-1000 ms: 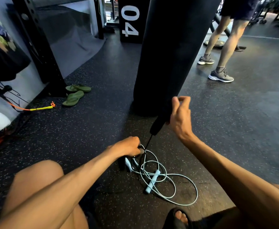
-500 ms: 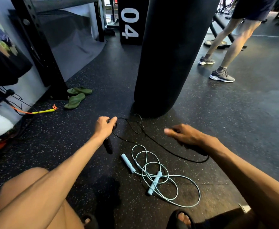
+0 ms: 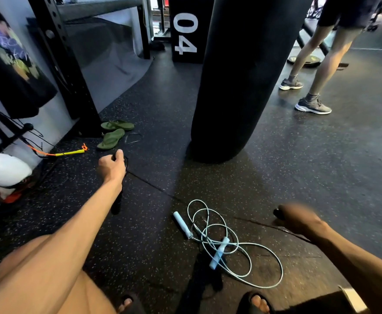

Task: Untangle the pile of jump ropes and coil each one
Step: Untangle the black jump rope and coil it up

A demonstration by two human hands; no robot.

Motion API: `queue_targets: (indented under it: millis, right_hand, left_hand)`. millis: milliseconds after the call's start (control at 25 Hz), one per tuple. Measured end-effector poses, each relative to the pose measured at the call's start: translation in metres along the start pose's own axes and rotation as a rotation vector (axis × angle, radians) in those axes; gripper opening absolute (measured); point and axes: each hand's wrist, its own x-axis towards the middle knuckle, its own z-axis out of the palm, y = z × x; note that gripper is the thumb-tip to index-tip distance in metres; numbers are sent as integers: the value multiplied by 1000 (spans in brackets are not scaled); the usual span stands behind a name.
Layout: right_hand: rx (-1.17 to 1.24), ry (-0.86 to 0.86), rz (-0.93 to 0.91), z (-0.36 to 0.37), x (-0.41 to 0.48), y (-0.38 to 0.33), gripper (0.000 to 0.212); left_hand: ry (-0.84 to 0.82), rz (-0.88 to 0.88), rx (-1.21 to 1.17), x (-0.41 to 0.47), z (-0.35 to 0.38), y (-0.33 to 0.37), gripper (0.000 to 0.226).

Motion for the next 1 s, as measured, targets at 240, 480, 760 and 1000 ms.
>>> queue_targets:
  millis: [240,480,760,1000]
  right_hand:
    - [408,-3,-24,-3,20,-40,34]
    - [593,66,-55,-22,39,-78,22]
    - [1294,126,-217,-82,9,-145,6]
    - [1576,-67,-439,-113,-29,-183,26]
  left_hand:
    - [-418,151,-32,-50,33,18,38]
    - [-679,-6,-321,-101,68,30,34]
    - [-811,-136,-514,-124,87,38,33]
    - [-723,129,-351,-122,86,38,24]
